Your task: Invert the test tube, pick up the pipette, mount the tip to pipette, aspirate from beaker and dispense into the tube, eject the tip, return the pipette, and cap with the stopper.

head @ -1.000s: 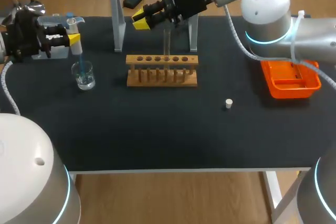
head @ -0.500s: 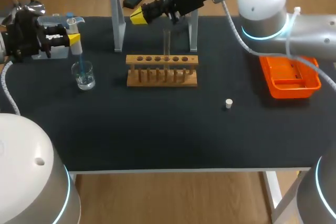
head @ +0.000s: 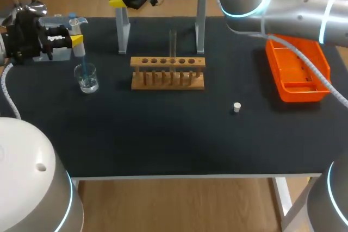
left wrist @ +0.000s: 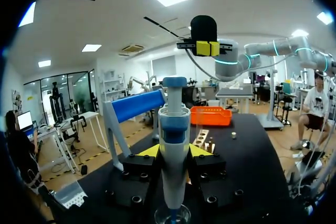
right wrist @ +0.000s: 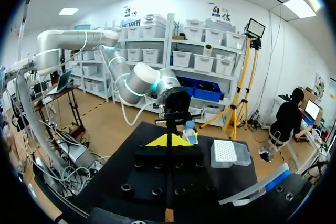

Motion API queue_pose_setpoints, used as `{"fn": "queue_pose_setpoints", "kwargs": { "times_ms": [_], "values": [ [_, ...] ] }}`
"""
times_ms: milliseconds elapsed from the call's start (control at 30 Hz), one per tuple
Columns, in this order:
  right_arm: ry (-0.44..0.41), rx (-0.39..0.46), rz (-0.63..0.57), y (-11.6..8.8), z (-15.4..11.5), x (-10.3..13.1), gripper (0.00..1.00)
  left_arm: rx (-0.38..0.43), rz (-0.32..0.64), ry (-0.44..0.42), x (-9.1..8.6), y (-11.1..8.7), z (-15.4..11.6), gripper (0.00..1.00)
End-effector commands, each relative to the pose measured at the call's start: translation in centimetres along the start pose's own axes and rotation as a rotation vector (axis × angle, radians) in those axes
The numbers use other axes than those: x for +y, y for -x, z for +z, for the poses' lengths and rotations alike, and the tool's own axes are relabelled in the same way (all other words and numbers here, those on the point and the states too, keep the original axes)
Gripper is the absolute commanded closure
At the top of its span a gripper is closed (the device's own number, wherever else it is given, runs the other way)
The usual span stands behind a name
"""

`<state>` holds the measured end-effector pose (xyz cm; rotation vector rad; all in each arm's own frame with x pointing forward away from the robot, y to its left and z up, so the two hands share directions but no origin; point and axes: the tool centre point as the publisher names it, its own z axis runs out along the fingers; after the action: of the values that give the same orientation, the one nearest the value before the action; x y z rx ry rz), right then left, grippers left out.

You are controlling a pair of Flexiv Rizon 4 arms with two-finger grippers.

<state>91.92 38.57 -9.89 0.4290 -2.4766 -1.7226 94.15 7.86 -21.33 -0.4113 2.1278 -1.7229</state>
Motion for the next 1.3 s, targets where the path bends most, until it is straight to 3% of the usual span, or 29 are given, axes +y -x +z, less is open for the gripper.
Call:
{"fn": "queue_pose_setpoints", "kwargs": {
  "times_ms": [33,133,333,733,1300],
  "values": [
    [0.026,0.067,-0.008,2.3,2.1,0.4,1.00,0.002,0.001,-0.001,0.0,0.0,-0.1,1.00],
    [0.043,0.073,-0.002,1.8,3.4,0.9,1.00,0.002,0.001,-0.001,0.0,0.0,-0.1,1.00],
    [0.073,0.070,0.060,3.1,5.3,1.1,1.00,0.002,0.001,-0.001,0.0,0.0,-0.1,1.00],
    [0.087,0.070,0.085,3.7,7.8,1.7,1.00,0.002,0.001,-0.001,0.0,0.0,-0.1,1.00],
    [0.037,0.062,0.042,4.6,9.6,1.2,1.00,0.002,0.001,-0.001,0.0,0.0,-0.1,1.00]
  ]
}}
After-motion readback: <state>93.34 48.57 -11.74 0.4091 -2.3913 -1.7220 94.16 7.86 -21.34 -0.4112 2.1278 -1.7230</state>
